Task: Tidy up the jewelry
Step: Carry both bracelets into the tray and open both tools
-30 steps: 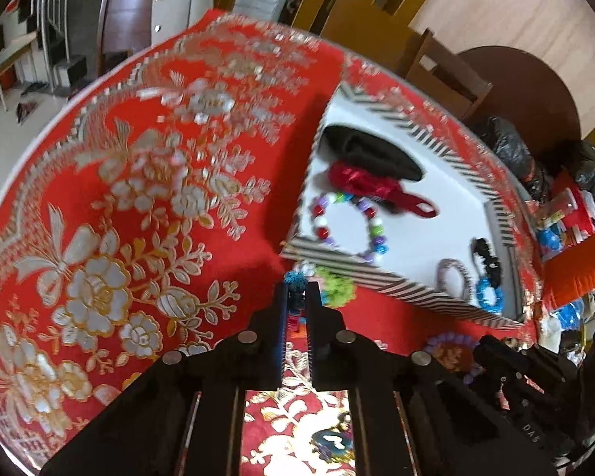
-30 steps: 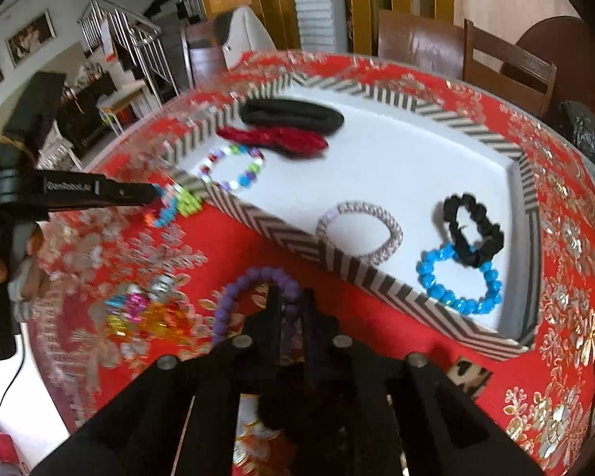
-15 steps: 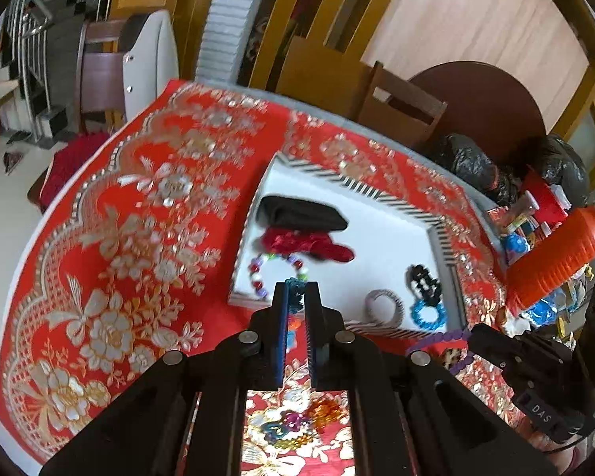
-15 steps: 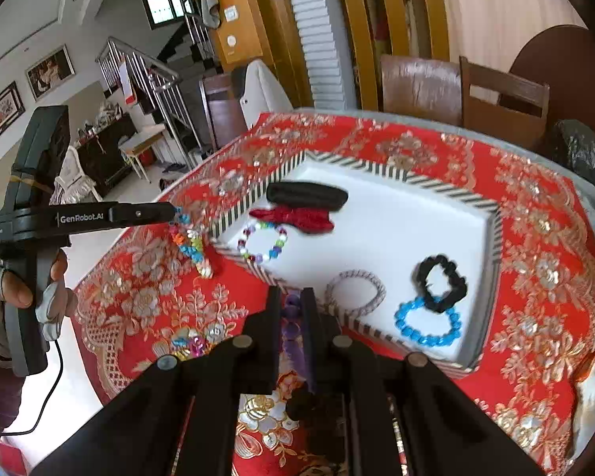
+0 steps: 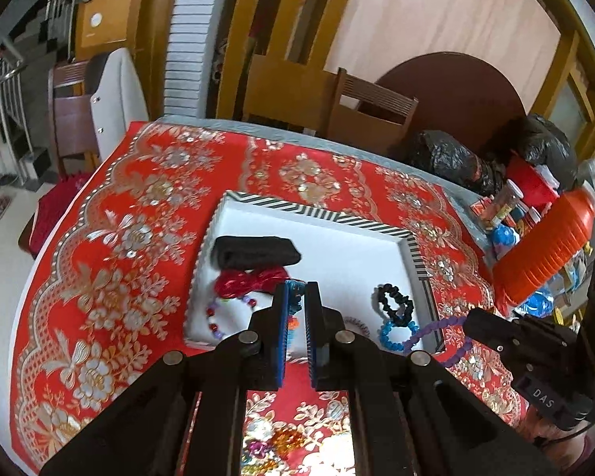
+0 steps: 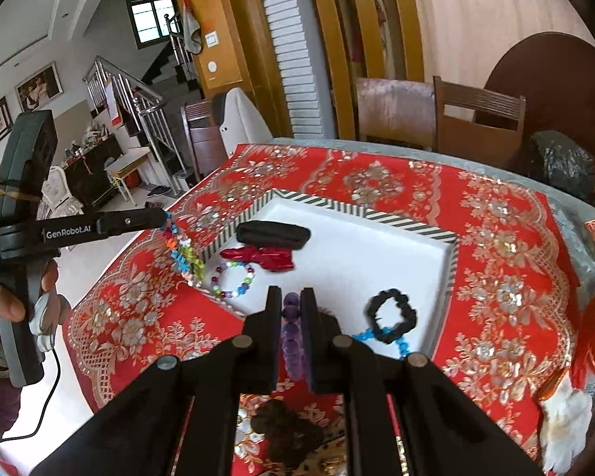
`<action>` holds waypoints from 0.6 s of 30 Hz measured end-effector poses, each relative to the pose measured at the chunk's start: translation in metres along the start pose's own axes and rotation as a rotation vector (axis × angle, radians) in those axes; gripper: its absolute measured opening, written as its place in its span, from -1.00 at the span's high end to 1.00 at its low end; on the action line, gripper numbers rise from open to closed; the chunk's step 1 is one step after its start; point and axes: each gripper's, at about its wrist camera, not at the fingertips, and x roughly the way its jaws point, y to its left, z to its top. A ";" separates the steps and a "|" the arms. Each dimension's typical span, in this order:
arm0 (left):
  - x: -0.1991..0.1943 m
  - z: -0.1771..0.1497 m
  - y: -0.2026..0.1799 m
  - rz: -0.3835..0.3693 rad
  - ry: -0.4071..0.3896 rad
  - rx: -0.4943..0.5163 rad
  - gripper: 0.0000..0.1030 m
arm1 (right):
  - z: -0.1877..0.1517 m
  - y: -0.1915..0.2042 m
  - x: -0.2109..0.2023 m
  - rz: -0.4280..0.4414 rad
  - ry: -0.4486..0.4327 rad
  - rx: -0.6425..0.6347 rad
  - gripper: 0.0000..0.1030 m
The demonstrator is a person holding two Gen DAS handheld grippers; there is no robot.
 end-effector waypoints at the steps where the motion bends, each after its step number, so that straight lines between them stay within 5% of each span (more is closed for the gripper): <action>1: 0.002 0.001 -0.003 0.000 0.002 0.006 0.64 | 0.001 -0.002 0.000 -0.005 0.001 0.000 0.82; 18: 0.045 0.000 -0.030 0.028 0.043 0.078 0.64 | 0.012 -0.040 0.032 -0.080 0.056 0.041 0.82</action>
